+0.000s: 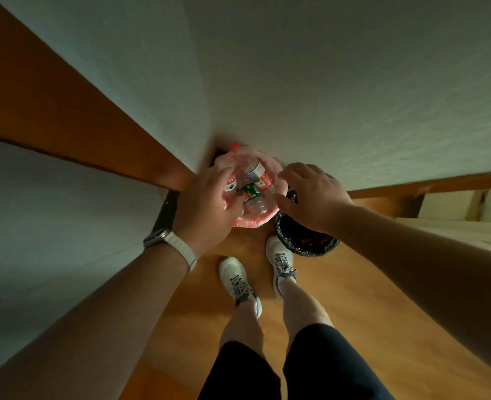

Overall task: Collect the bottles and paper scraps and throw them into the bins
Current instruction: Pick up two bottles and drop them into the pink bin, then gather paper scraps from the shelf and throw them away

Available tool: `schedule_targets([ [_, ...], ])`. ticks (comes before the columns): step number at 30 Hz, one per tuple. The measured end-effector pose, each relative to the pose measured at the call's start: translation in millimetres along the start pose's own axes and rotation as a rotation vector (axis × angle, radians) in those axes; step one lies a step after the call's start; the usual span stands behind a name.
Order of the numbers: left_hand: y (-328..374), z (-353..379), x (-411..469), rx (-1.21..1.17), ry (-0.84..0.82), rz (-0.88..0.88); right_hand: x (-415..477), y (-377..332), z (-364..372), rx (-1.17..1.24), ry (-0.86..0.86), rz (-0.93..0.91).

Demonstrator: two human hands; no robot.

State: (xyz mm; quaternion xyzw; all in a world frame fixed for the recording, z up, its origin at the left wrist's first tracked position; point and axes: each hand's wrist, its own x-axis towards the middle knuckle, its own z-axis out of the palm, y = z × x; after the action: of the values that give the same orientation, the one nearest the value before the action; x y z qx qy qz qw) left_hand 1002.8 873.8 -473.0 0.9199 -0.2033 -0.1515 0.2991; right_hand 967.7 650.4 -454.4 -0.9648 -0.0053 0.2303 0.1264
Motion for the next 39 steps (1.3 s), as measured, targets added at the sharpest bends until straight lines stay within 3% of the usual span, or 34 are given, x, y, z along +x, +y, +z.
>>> schedule_targets([
  [11, 115.0, -103.8, -59.1, 0.324, -0.001, 0.192, -134.0, -38.2, -121.1, -0.126, 0.137, 0.038],
  [21, 237.6, -133.1, -68.4, 0.448, 0.033, 0.427, -250.7, 4.3, -183.8, -0.177, 0.304, 0.160],
  [28, 352.4, -100.3, -84.0, 0.465, 0.039, 0.606, -369.2, 66.1, -195.0, -0.146, 0.412, 0.292],
  [39, 559.3, 27.6, -149.9, 0.488, -0.019, 0.950, -591.3, 199.1, -161.7, -0.101, 0.544, 0.549],
])
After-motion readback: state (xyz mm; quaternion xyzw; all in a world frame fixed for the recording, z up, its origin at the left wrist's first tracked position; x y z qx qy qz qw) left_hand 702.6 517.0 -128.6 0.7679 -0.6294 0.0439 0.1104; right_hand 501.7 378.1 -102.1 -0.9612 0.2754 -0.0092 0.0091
